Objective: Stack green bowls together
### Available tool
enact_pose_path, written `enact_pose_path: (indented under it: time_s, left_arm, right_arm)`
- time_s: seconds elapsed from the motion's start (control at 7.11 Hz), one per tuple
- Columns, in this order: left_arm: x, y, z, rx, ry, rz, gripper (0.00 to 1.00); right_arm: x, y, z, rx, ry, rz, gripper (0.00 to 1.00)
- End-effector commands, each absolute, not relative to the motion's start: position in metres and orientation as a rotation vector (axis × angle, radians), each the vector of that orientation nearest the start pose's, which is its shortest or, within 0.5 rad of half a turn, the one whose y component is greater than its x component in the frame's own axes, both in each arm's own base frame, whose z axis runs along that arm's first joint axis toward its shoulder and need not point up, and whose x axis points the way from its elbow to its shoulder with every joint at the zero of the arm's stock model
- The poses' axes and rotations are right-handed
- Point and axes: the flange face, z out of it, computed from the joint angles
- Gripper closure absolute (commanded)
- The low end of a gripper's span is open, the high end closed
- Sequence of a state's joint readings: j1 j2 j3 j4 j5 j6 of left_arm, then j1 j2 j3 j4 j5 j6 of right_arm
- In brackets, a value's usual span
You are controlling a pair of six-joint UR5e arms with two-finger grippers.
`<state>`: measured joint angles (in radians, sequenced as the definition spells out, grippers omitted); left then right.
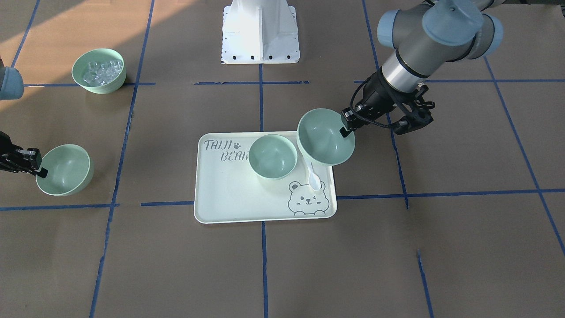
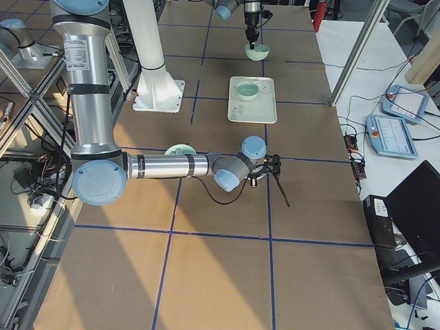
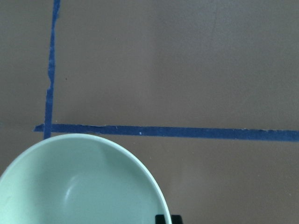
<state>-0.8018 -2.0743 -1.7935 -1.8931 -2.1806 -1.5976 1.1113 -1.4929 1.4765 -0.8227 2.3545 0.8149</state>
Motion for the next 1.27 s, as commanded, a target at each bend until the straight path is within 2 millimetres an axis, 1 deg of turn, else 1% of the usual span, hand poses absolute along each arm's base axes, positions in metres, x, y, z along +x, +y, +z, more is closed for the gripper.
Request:
enact_pose_path:
  time_s: [0.0, 0.28, 0.42, 0.56, 0.98, 1.12]
  left_arm:
    - [0.436, -0.485, 0.208, -0.103, 1.138, -0.404, 1.00]
    - [0.466, -0.474, 0.210, -0.098, 1.121, -0.386, 1.00]
    - [0.489, -0.469, 0.206, -0.101, 1.113, -0.371, 1.00]
    - [0.499, -0.473, 0.208, -0.107, 1.100, -0.368, 1.00]
    - [0.516, -0.464, 0.217, -0.120, 1.082, -0.346, 1.00]
    - [0.517, -0.463, 0.217, -0.120, 1.085, -0.343, 1.00]
  right_arm:
    - [-0.182, -0.531, 0.561, 0.122, -1.038, 0.038, 1.00]
    - [-0.179, -0.538, 0.554, 0.131, -1.042, 0.047, 1.00]
    - [-0.181, -0.544, 0.545, 0.126, -1.052, 0.070, 1.00]
    - [-0.182, -0.545, 0.542, 0.120, -1.057, 0.080, 1.00]
    - [-0.178, -0.547, 0.541, 0.125, -1.059, 0.085, 1.00]
    - [-0.178, -0.547, 0.540, 0.127, -1.060, 0.085, 1.00]
